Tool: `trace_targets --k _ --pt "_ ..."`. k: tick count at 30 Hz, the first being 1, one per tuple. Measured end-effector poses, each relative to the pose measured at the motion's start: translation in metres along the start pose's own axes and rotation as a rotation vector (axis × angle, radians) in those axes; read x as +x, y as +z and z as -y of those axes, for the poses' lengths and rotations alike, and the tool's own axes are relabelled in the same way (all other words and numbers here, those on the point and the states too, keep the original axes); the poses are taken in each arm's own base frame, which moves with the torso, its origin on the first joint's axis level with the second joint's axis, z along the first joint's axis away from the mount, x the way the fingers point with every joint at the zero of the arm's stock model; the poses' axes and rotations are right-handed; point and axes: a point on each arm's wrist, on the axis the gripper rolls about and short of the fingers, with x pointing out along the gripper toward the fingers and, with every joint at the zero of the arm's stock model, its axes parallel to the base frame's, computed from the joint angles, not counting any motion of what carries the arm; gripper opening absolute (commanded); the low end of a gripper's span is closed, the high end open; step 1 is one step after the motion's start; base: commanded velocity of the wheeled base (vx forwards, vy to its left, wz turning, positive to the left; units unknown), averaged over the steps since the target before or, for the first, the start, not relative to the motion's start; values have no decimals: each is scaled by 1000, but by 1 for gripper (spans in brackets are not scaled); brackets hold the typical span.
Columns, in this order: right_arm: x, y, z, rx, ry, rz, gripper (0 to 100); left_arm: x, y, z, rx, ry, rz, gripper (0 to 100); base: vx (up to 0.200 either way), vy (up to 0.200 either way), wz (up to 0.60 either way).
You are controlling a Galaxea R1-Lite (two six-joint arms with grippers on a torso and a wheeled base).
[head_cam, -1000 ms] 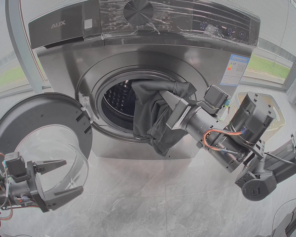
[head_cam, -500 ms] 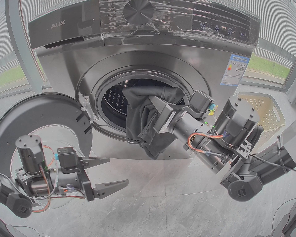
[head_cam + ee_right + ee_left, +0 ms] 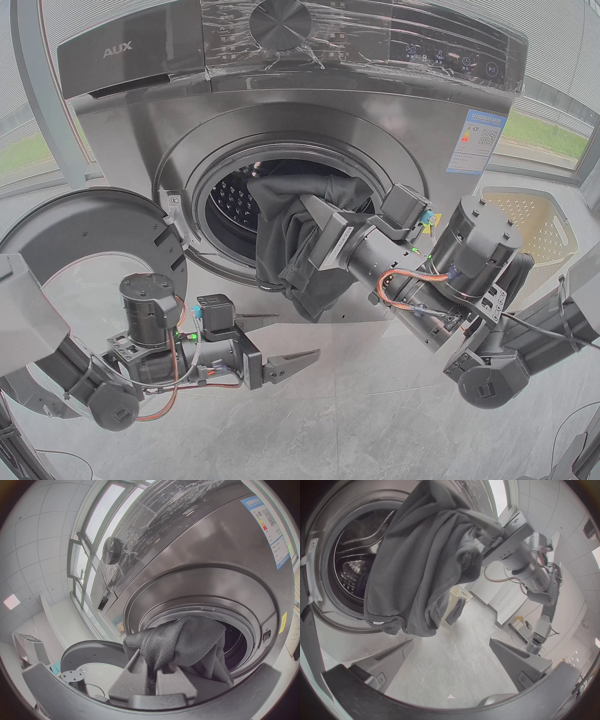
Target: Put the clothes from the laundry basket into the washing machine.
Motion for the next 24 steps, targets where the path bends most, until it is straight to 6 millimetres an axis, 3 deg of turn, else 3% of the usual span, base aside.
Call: trace_targets --k 13,24 --pt "-1 1 -4 5 10 4 0 47 -6 -19 18 81 74 100 0 0 0" --pt "-2 2 -7 10 21 18 0 66 -3 -30 40 150 139 100 0 0 0"
